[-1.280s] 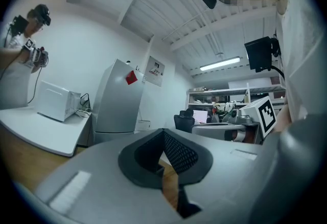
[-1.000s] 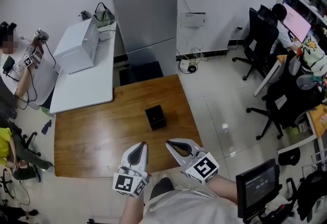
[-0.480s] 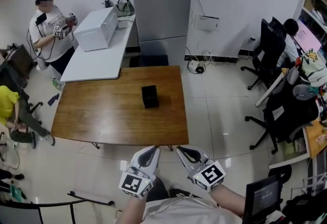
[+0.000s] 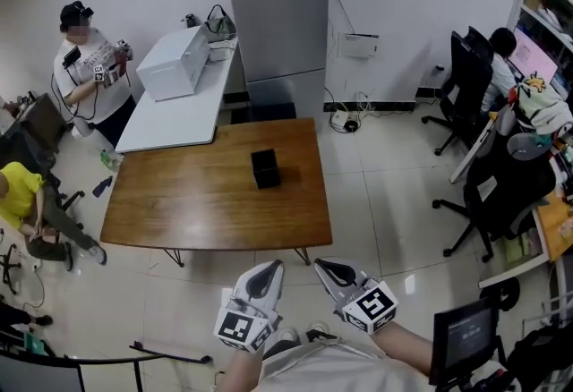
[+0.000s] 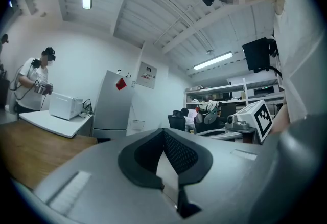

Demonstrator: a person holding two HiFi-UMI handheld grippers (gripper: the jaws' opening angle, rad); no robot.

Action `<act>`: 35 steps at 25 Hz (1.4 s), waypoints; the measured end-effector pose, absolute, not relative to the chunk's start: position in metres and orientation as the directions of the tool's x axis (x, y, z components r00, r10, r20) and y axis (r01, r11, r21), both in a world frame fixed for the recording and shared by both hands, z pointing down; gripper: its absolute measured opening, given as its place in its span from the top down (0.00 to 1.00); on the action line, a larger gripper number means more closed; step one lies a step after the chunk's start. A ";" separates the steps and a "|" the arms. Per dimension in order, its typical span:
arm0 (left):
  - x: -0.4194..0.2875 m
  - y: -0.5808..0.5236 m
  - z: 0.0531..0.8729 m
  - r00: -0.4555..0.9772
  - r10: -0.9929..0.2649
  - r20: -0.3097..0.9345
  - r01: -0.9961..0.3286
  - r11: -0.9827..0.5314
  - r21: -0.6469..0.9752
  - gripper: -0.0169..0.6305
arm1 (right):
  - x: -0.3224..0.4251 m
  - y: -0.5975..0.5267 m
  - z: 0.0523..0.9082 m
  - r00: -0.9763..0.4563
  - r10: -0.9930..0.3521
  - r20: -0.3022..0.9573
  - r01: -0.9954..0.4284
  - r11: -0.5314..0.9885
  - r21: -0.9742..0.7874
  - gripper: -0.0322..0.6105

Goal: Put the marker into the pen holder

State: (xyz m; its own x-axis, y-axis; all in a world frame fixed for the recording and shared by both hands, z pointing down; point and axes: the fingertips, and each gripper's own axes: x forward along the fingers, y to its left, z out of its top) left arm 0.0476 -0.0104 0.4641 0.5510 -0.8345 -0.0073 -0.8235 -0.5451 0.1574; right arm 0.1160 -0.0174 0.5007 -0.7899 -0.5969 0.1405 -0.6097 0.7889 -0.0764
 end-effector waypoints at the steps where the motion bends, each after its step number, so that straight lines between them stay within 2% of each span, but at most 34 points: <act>1: 0.044 -0.009 0.464 0.551 -0.834 -0.009 -0.823 -0.545 0.161 0.95 | 0.111 -0.017 0.499 -0.790 -0.597 0.137 -0.609 0.789 -0.075 0.95; 8: 0.016 -0.013 0.433 0.556 -0.830 -0.041 -0.822 -0.557 0.117 0.95 | 0.075 -0.022 0.470 -0.802 -0.592 0.078 -0.596 0.802 -0.043 0.95; 19: -0.012 -0.023 0.432 0.572 -0.819 -0.053 -0.811 -0.573 0.119 0.95 | 0.041 -0.030 0.469 -0.798 -0.597 0.088 -0.602 0.797 -0.049 0.95; 35: -0.004 -0.033 0.432 0.573 -0.818 -0.056 -0.810 -0.575 0.115 0.95 | 0.050 -0.036 0.466 -0.800 -0.595 0.079 -0.599 0.799 -0.043 0.95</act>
State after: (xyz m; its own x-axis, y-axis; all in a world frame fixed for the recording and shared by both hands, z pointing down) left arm -0.0036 -0.0334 0.4317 0.5730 -0.8176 -0.0562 -0.8098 -0.5754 0.1145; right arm 0.0501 -0.0363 0.4655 -0.7995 -0.5953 0.0793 -0.5994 0.7992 -0.0434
